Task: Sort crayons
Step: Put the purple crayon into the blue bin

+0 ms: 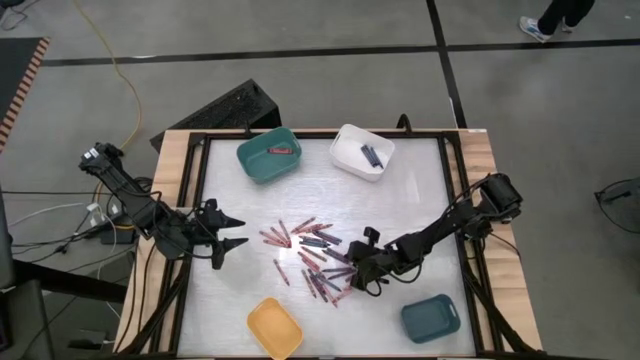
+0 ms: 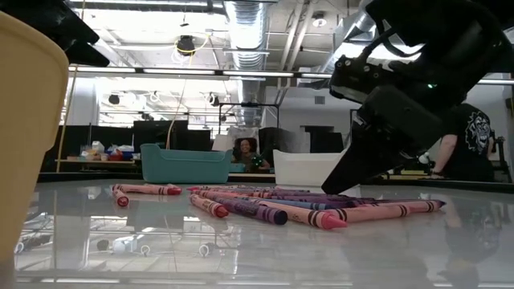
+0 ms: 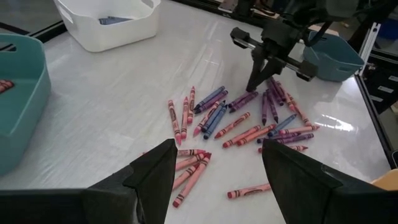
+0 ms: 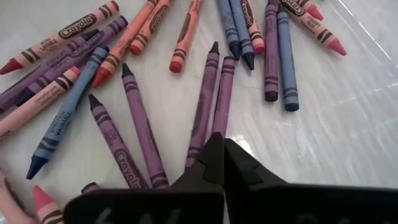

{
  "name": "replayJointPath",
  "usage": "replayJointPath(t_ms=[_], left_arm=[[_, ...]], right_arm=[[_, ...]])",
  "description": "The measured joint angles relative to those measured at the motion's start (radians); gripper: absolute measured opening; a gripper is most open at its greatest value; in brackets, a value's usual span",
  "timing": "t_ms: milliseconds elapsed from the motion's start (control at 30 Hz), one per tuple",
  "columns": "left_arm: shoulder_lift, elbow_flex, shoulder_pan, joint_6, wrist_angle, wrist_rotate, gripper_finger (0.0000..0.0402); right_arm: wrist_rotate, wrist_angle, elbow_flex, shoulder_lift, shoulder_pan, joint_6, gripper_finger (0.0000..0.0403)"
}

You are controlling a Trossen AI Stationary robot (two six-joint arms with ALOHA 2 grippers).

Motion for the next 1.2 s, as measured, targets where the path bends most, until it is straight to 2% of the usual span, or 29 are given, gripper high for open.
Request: replayJointPath(t_ms=[367, 800, 933, 1100, 1200], left_arm=[[0.000, 0.000, 0.000, -0.001, 0.000, 0.000, 0.0228], [0.000, 0.000, 0.000, 0.000, -0.001, -0.001, 0.0228], [0.000, 0.000, 0.000, 0.000, -0.001, -0.001, 0.0228], [0.000, 0.000, 0.000, 0.000, -0.001, -0.001, 0.0228], [0.000, 0.000, 0.000, 0.000, -0.001, -0.001, 0.0228]], right_arm=[[0.009, 0.036, 0.000, -0.003, 0.000, 0.006, 0.0078], [0.020, -0.072, 0.003, 0.003, 0.000, 0.095, 0.0082], [0.022, -0.100, 0.004, 0.002, 0.000, 0.135, 0.0066], [0.027, -0.144, 0.005, 0.000, 0.000, 0.194, 0.0011], [0.027, -0.140, 0.004, -0.001, 0.000, 0.209, 0.0009]])
